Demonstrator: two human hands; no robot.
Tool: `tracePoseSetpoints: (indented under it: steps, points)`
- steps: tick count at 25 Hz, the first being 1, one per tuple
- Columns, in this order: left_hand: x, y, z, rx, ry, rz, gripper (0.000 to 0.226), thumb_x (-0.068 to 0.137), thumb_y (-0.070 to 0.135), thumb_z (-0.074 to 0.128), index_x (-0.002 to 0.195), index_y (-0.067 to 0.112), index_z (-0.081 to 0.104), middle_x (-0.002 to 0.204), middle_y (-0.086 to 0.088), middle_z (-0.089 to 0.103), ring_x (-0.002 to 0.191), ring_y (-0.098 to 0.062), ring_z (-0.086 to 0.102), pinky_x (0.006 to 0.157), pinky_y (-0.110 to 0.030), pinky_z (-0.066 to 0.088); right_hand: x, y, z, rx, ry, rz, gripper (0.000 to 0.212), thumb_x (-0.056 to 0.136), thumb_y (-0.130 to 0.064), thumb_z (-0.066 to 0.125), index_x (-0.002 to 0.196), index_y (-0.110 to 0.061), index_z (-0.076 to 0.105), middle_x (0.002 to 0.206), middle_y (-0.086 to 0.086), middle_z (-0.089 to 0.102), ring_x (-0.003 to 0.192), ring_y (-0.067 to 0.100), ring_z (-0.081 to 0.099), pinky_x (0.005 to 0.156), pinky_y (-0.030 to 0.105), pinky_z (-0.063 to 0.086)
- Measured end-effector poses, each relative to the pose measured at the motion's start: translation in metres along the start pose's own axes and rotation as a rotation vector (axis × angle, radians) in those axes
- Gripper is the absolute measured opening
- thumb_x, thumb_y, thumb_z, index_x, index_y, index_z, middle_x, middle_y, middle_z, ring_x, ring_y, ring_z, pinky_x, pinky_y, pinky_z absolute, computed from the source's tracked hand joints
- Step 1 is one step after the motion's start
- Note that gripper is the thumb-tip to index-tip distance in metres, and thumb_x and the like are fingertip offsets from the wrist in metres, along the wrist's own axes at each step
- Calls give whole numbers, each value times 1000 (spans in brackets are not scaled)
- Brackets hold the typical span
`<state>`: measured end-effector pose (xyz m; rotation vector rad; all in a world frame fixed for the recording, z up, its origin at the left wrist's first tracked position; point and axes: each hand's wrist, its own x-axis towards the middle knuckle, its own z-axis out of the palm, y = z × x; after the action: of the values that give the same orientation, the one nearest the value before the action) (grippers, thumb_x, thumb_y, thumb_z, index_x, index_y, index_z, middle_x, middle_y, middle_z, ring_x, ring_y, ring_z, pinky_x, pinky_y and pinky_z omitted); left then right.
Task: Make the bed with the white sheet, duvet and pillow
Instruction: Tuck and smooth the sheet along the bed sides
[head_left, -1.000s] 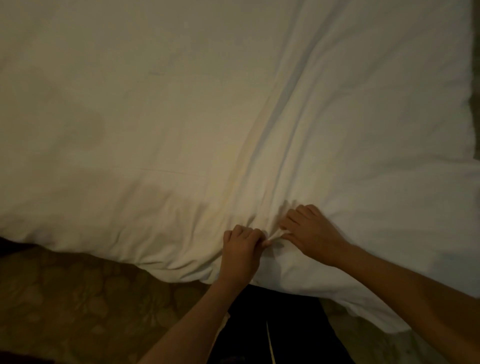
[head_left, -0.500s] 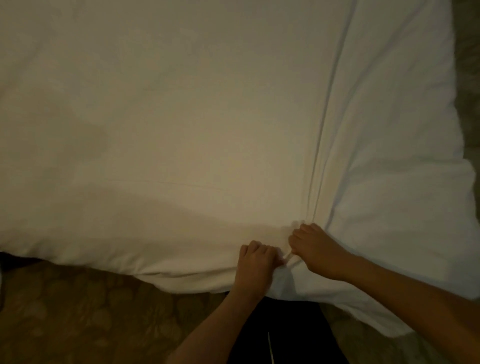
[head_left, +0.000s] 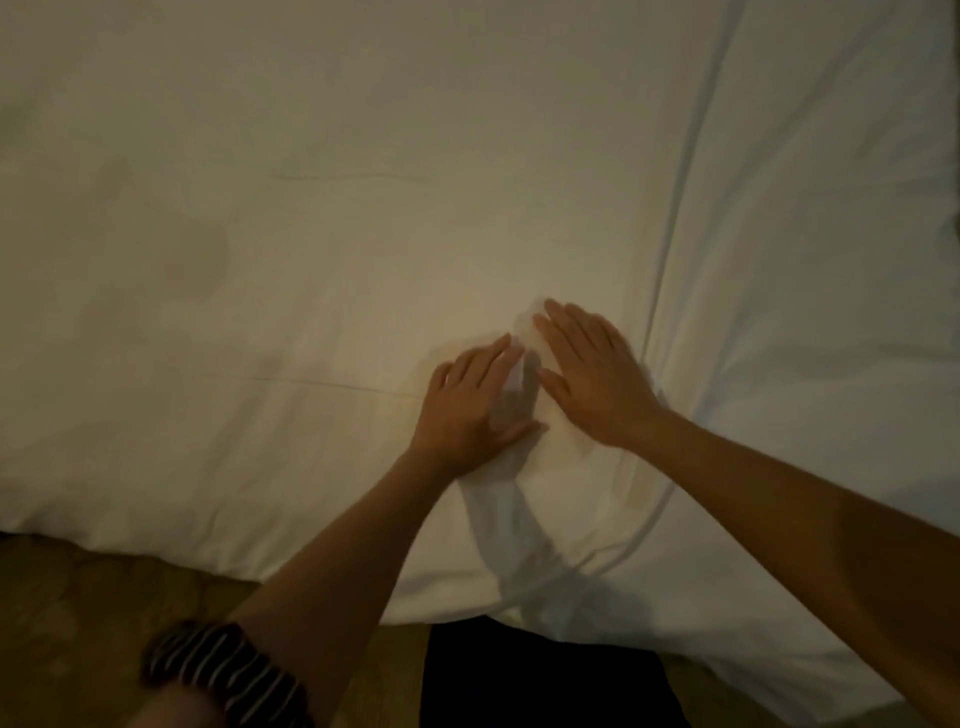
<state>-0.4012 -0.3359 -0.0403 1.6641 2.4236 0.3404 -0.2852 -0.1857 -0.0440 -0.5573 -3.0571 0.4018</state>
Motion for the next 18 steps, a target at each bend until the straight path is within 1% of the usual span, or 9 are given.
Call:
tracePoseSetpoints:
  steps: [2,4,5,7,9,11,14,16,18]
  points:
    - [33,-24,2,53,-163,98,94,74,79,35,145,17,37,152,-5,35,137,-24,35,108,-44,29,20,21,11,-49,-72,-42,62,93,-42,29,140,-3,43,145,17,42,131,34,43,109,38,14]
    - [63,-59,1,134,-200,130,93,76,82,20,150,26,25,157,0,20,144,-22,20,114,-47,17,27,54,11,-94,-62,22,69,93,-50,22,145,-5,33,152,15,31,139,33,31,113,38,8]
    - [79,-74,-2,165,-202,78,90,77,80,18,151,29,20,159,1,14,146,-22,13,115,-48,12,33,69,8,-109,-44,106,72,93,-52,18,147,-5,27,154,15,25,142,33,25,115,41,8]
    - [100,-94,-5,225,-199,-48,85,82,74,25,152,27,11,160,-1,5,147,-25,4,114,-49,4,45,83,5,-138,-35,229,73,93,-51,15,149,-4,20,156,15,18,144,33,18,115,46,7]
    - [99,-88,0,211,-189,-53,83,87,67,31,152,20,12,160,-6,6,147,-28,6,114,-51,3,39,62,8,-125,-44,199,71,97,-51,13,147,-2,24,154,17,23,142,33,24,115,45,8]
    - [64,-63,13,123,-158,80,84,85,66,30,150,14,22,157,-11,19,144,-32,18,112,-52,7,0,23,17,-71,-98,128,69,99,-50,9,145,-2,31,151,16,32,140,32,30,113,44,11]
    - [-34,-9,27,44,-207,248,90,80,69,39,146,9,28,153,-13,31,143,-27,21,112,-55,11,-94,-38,21,-4,-206,-32,66,98,-51,23,146,-6,28,151,12,34,141,24,25,116,42,12]
    - [-71,7,29,39,-205,311,92,79,72,43,145,9,29,153,-10,31,144,-23,18,111,-56,14,-128,-46,17,-10,-217,-124,69,96,-53,33,146,-7,28,152,11,32,142,21,24,117,40,13]
    - [-72,8,29,62,-193,291,98,77,76,43,146,9,28,153,-9,30,143,-22,20,111,-54,14,-124,-31,14,-42,-187,-68,70,96,-54,29,146,-6,29,153,11,29,142,22,23,116,40,14]
